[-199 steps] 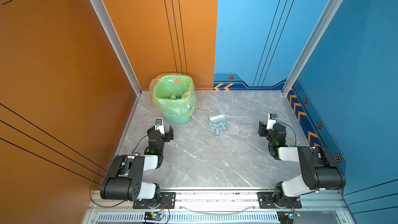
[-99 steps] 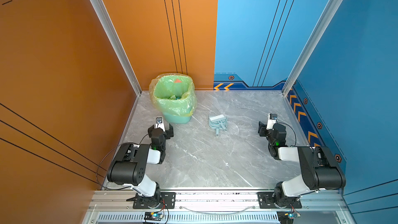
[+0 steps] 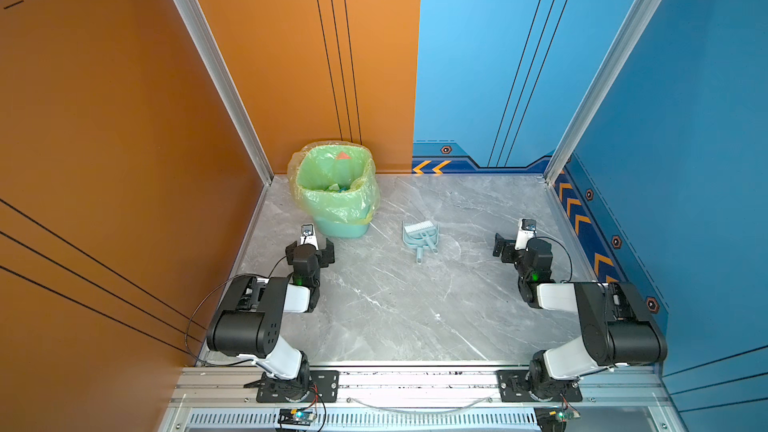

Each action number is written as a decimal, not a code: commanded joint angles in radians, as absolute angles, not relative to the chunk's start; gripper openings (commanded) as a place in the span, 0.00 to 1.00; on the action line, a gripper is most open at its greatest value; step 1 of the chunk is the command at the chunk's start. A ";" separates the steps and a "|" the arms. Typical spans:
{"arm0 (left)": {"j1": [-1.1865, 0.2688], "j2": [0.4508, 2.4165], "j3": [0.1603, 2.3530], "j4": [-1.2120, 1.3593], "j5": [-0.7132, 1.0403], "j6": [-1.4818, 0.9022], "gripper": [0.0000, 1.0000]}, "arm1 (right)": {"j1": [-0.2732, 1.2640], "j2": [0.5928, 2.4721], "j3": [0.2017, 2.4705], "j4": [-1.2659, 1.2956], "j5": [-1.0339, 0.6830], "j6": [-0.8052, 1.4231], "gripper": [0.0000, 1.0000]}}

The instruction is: Sweep away the paper scraps from the table

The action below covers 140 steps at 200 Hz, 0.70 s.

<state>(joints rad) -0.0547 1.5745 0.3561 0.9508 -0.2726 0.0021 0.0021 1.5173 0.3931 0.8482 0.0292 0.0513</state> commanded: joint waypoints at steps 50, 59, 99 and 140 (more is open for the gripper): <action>-0.061 1.564 0.369 0.945 -0.286 -0.007 0.98 | 0.008 1.531 0.385 0.856 0.047 0.051 1.00; -0.061 1.565 0.369 0.946 -0.287 -0.007 0.98 | 0.008 1.531 0.385 0.856 0.048 0.051 1.00; -0.061 1.565 0.368 0.945 -0.286 -0.007 0.98 | 0.009 1.531 0.384 0.856 0.052 0.049 1.00; -0.061 1.564 0.369 0.945 -0.286 -0.007 0.98 | 0.011 1.531 0.385 0.856 0.053 0.049 1.00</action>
<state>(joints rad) -0.0547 1.5745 0.3561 0.9501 -0.2729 0.0021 0.0021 1.5185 0.3931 0.8482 0.0315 0.0517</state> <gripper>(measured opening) 0.976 0.998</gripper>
